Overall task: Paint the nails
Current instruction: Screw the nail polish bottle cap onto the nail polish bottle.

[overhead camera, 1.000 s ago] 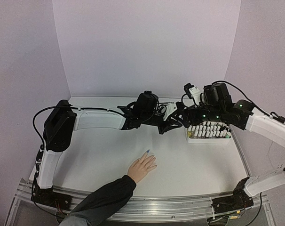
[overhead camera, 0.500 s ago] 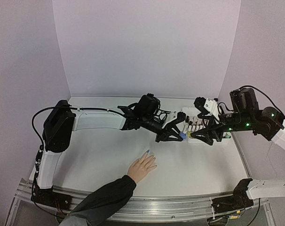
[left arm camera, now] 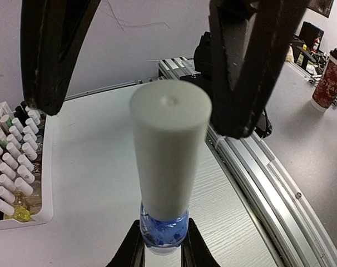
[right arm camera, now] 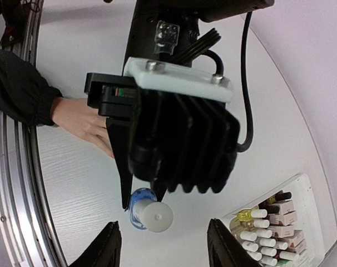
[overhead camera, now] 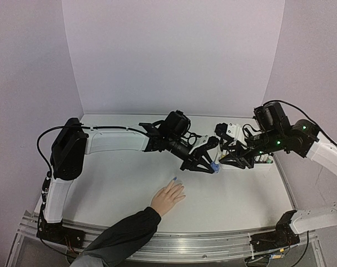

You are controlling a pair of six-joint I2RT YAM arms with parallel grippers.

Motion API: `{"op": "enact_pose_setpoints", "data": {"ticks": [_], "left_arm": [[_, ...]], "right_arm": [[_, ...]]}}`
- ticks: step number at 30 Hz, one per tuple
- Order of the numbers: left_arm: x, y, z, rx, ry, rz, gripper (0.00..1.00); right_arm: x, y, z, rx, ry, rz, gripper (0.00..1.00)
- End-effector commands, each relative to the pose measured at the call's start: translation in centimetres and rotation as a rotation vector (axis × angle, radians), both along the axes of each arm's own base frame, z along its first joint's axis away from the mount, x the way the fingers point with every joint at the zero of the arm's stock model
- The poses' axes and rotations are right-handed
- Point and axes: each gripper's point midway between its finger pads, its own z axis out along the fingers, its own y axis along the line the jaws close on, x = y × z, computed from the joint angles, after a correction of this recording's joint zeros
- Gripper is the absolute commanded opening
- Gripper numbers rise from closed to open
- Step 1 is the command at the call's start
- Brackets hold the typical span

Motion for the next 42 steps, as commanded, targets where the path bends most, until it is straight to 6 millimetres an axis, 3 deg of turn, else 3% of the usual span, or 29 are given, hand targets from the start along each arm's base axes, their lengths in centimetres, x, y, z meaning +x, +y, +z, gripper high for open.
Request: {"op": "enact_pose_setpoints", "data": {"ticks": [1,5,18,27,34,38,42], "left_arm": [[-1.1,0.3,4.7,-0.088,-0.053,-0.057,0.0],[-1.1,0.1,4.8,-0.089,-0.054,-0.06,0.0],[-1.2,-0.5,4.9,-0.083,-0.052,-0.031,0.0],[2.4,-2.1,6.5,-0.11,-0.045,0.188,0.0],[6.2,-3.3,8.3,-0.158,-0.085,0.383,0.0],[8.4,-3.8,8.3,-0.156,-0.132,0.506,0.0],[9.4,-3.8,8.3,-0.163,-0.158,0.566,0.0]], "right_arm": [[-0.1,1.8,2.2,0.099,-0.01,0.061,0.48],[-0.7,2.1,1.8,0.117,0.029,0.073,0.44],[0.6,1.7,1.1,0.086,0.029,-0.005,0.01],[2.7,0.3,1.1,0.045,-0.024,-0.14,0.0],[6.7,0.7,1.5,0.116,-0.035,-0.354,0.0],[9.5,0.9,1.3,0.155,-0.029,-0.507,0.0],[11.8,0.5,0.8,0.178,-0.035,-0.657,0.0]]}}
